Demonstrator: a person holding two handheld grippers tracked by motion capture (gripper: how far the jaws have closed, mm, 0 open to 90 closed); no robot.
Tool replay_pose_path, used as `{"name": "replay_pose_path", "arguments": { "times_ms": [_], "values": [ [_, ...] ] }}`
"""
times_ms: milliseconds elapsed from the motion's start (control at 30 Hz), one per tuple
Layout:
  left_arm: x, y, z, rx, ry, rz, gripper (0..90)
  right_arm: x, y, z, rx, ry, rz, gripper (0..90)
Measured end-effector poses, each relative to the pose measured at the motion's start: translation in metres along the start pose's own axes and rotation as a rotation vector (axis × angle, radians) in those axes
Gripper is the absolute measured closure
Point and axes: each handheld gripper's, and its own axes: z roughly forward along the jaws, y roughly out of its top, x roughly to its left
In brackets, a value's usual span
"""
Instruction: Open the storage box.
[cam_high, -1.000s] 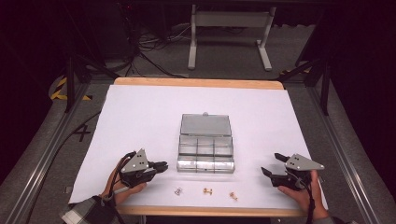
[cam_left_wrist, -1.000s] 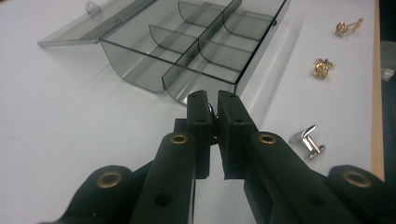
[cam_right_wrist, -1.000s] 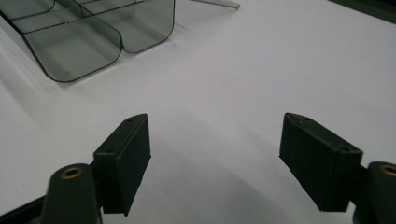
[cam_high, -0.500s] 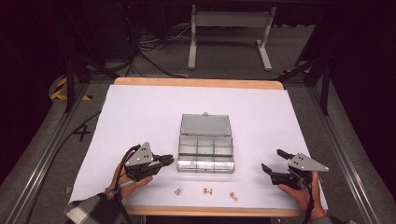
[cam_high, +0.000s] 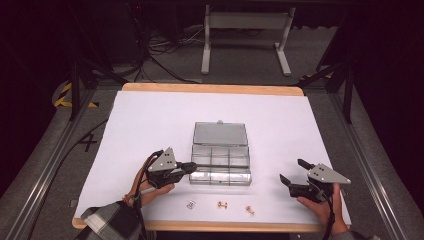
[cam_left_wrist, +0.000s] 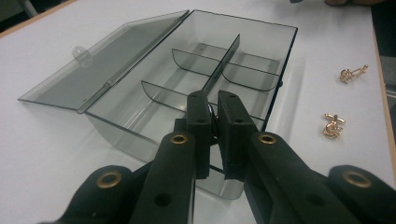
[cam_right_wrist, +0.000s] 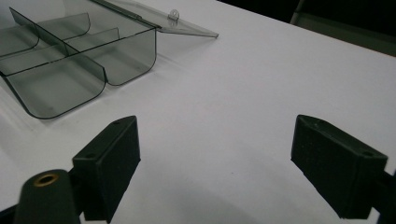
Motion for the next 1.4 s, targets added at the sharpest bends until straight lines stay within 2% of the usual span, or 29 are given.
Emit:
{"name": "replay_pose_path", "arguments": {
  "times_ms": [100, 233, 500, 800, 933, 1233, 1400],
  "values": [
    [0.001, 0.001, 0.006, 0.012, -0.008, 0.003, 84.5, 0.002, 0.001, 0.001, 0.001, -0.003, -0.024, 16.3],
    [0.002, 0.003, 0.013, 0.024, -0.014, 0.013, 84.5, 0.000, 0.001, 0.001, -0.012, -0.009, -0.001, 16.2],
    [0.005, 0.006, 0.022, 0.042, -0.020, 0.025, 84.5, 0.002, 0.001, 0.002, -0.008, -0.012, -0.020, 16.3],
    [0.007, 0.006, 0.029, 0.063, -0.025, 0.025, 84.4, 0.001, 0.001, 0.002, -0.004, -0.009, -0.013, 16.2],
    [0.007, 0.004, 0.029, 0.059, -0.008, 0.023, 84.4, 0.001, 0.001, 0.002, -0.002, -0.011, -0.010, 16.2],
    [0.007, 0.001, 0.035, 0.095, -0.011, 0.038, 84.4, 0.001, 0.001, 0.003, 0.004, -0.009, -0.013, 16.2],
    [0.008, 0.000, 0.036, 0.098, -0.016, 0.025, 84.4, 0.002, 0.001, 0.003, 0.008, -0.013, -0.018, 16.2]
  ]
}}
